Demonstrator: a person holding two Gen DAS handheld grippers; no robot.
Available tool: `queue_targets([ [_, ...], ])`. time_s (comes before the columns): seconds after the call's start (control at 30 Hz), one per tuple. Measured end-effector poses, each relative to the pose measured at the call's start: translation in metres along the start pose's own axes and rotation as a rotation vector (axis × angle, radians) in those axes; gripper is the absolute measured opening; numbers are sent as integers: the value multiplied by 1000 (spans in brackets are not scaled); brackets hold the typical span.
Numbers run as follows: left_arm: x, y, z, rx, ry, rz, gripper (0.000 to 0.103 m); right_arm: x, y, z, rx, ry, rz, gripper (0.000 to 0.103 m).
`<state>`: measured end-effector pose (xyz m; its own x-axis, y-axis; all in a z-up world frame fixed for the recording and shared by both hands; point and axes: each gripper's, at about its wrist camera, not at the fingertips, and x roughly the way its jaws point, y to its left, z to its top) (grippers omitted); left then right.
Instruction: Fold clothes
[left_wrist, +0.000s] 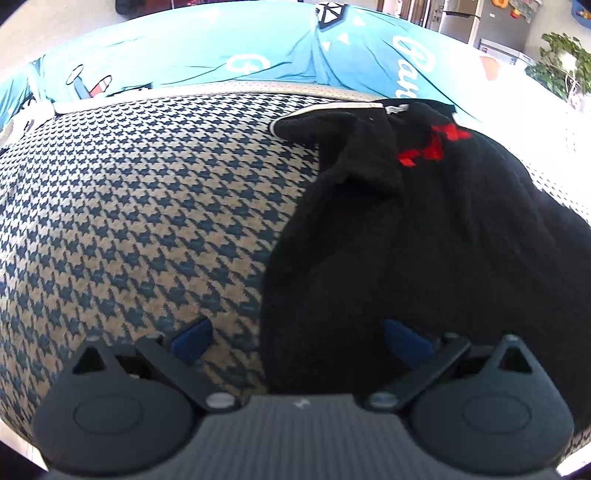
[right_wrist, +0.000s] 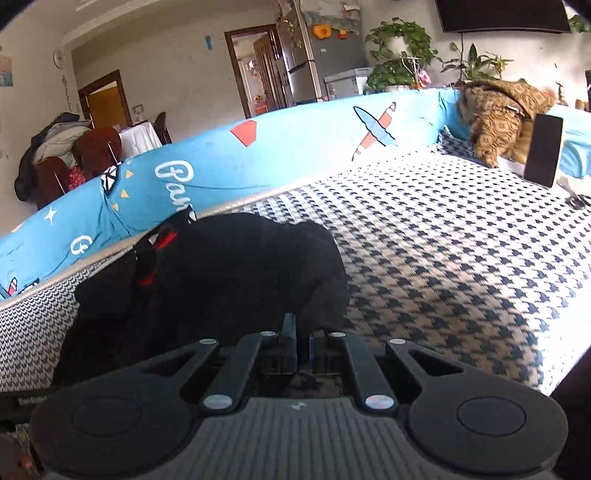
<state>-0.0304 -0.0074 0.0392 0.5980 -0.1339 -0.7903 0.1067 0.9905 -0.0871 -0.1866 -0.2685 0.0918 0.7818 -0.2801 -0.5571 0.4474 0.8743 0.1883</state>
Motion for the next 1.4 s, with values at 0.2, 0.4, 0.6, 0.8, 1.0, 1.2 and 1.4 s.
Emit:
queue_targets([
  [0.2,-8,8,4,-36,-24,13,103,-14,-17,-3,39,-19,19,14],
  [0.4,-9,11,6,-52,-30,24,103,-14,-44,7,143,-80,-74,29],
  [0.6,-9,4,5,-25,-36,20,103,14,-81,7,371,49,1,32],
  [0.8,-10,-3,3,6,-40,16,103,37,-84,11,461,84,82,34],
  [1.0,-10,-9,1,47,-48,15,103,61,-70,20,406,95,84,34],
  [1.2,-9,-10,1,51,-41,12,103,80,-68,21,402,107,73,29],
  [1.4,-7,-5,1,29,-31,16,103,47,-47,31,237,10,3,6],
])
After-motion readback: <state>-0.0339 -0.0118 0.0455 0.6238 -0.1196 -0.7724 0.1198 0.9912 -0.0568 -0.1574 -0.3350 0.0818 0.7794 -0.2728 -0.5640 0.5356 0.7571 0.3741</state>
